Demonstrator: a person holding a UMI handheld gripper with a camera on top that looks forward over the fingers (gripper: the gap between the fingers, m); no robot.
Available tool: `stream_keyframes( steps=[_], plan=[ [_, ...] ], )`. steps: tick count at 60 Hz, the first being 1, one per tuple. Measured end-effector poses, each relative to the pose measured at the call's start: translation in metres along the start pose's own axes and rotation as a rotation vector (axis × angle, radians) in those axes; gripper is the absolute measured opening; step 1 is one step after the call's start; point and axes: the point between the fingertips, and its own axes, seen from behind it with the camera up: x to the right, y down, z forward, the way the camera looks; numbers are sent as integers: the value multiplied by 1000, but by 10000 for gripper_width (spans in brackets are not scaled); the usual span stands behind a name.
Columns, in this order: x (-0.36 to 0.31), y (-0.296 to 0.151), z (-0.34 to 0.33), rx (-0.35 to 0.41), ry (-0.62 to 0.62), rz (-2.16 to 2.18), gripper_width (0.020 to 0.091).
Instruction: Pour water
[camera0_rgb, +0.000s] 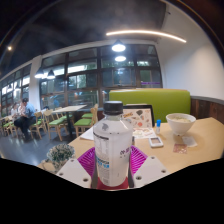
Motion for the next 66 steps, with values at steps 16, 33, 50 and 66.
stream_keyframes(
  steps=[16, 33, 50, 66],
  plan=[
    [-6, 13, 12, -3, -34, -52, 435],
    [10, 8, 1, -67, 41, -66, 856],
    [4, -23, -121, 2, 68, -8, 829],
    [-19, -25, -241, 32, 36, -4, 821]
  ],
)
